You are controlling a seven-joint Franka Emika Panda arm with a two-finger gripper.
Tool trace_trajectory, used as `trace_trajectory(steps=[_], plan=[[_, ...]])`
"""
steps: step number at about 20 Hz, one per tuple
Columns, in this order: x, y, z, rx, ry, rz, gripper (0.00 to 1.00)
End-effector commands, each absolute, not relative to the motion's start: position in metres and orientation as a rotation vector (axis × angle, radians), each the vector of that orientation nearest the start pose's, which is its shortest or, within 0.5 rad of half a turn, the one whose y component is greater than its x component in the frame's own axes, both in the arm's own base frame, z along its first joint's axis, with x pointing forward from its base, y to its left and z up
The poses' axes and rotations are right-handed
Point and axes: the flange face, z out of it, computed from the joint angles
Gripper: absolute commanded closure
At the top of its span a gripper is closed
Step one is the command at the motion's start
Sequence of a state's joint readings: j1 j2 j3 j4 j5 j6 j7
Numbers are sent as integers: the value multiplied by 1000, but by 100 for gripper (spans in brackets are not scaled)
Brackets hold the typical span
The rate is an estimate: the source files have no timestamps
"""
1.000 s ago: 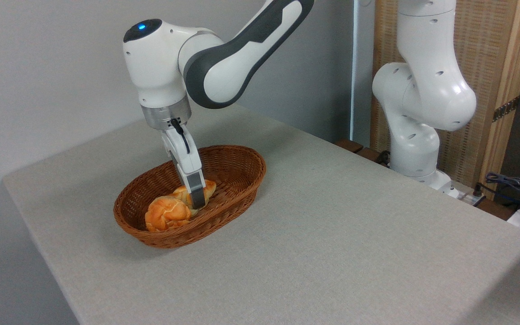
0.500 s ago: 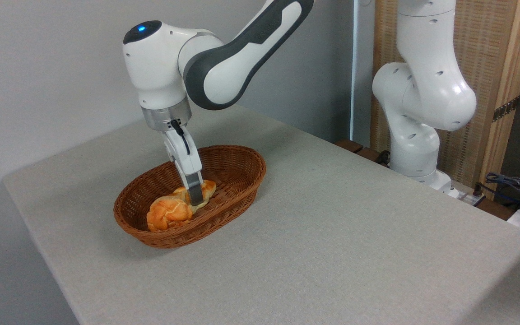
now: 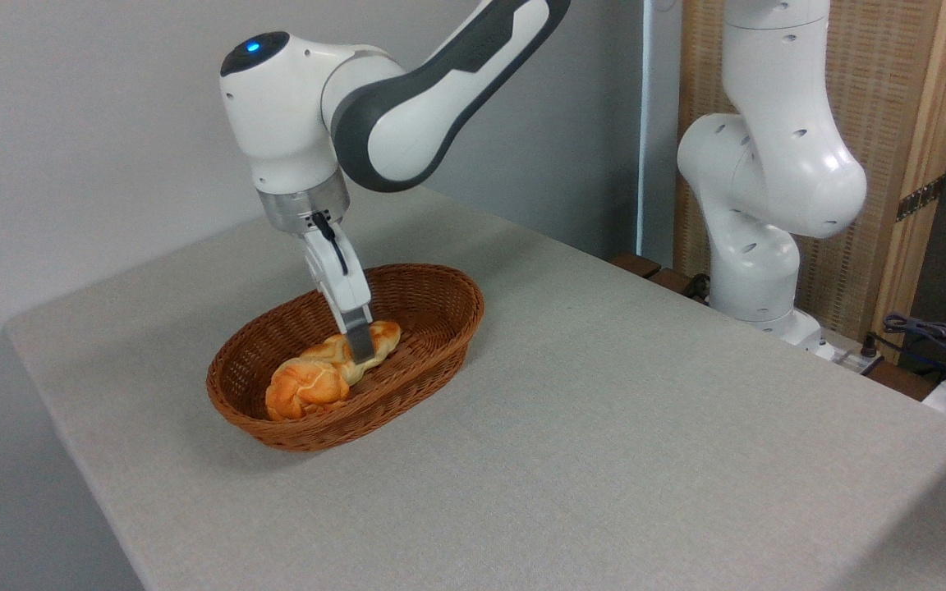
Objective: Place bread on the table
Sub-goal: 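Lift the braided loaf up out of the basket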
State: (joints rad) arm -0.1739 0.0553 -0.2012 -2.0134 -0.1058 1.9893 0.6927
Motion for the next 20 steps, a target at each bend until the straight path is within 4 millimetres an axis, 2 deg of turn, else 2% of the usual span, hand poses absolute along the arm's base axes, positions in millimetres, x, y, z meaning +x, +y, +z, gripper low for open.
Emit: trace_trajectory(steps=[1, 4, 7, 10, 14, 17, 20], plan=[[515, -205, 454, -2820, 1636, 179, 76], [520, -190, 469, -2834, 1629, 211, 76], [524, -186, 487, -2850, 1624, 199, 76], [535, -170, 510, -2879, 1576, 117, 76], [535, -136, 541, -2892, 1527, 12, 75], [530, -135, 552, -2896, 1536, -21, 76], [522, -149, 565, -2972, 1567, -93, 76]])
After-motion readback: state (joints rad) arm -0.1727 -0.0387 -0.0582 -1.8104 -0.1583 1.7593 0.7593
